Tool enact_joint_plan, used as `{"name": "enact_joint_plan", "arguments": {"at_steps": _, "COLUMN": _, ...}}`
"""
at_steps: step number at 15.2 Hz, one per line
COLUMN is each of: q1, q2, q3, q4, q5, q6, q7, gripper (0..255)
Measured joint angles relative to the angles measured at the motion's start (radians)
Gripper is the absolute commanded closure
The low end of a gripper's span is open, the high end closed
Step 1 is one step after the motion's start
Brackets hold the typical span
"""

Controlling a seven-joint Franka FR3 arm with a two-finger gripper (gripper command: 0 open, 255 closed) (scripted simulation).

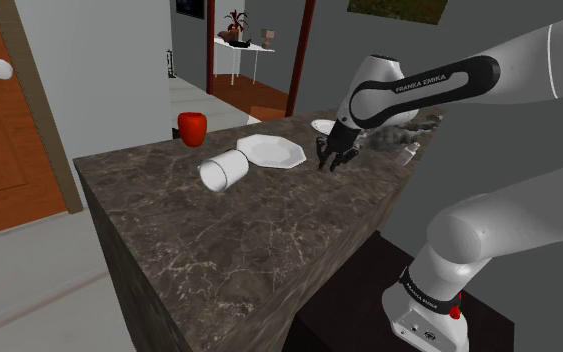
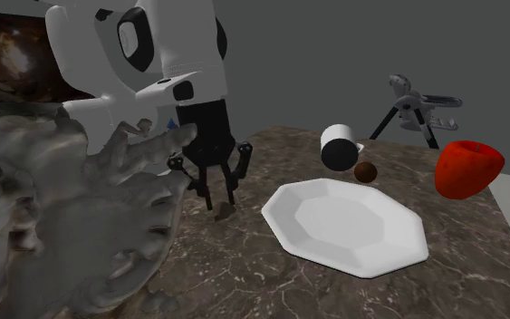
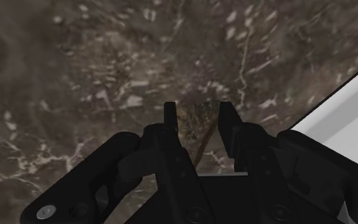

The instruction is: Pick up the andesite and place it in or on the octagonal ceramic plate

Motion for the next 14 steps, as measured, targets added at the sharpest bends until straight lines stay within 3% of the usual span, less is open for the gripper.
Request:
{"name": "enact_joint_plan", "arguments": {"at_steps": 5, "q1": 0.001, "q2": -0.003, "q3": 0.0, "q4": 0.006, "q5": 0.0, "q6": -0.007, "q7": -0.001, "gripper": 255}}
{"name": "enact_joint_plan", "arguments": {"at_steps": 9, "q1": -0.001, "q2": -0.026, "q3": -0.003, "q4": 0.032, "q5": -0.003, "q6": -0.065, "q7": 0.002, "gripper": 255}}
{"name": "enact_joint_plan", "arguments": {"at_steps": 10, "q1": -0.001, "q2": -0.026, "q3": -0.003, "q4": 0.032, "q5": -0.003, "q6": -0.065, "q7": 0.002, "gripper": 0}}
{"name": "enact_joint_plan", "arguments": {"at_steps": 12, "q1": -0.003, "q2": 0.005, "q3": -0.011, "q4": 0.067, "q5": -0.015, "q6": -0.087, "q7": -0.022, "gripper": 0}}
{"name": "enact_joint_plan", "arguments": {"at_steps": 14, "q1": -0.005, "q2": 0.117, "q3": -0.028, "q4": 0.184, "q5": -0.055, "q6": -0.157, "q7": -0.102, "gripper": 0}}
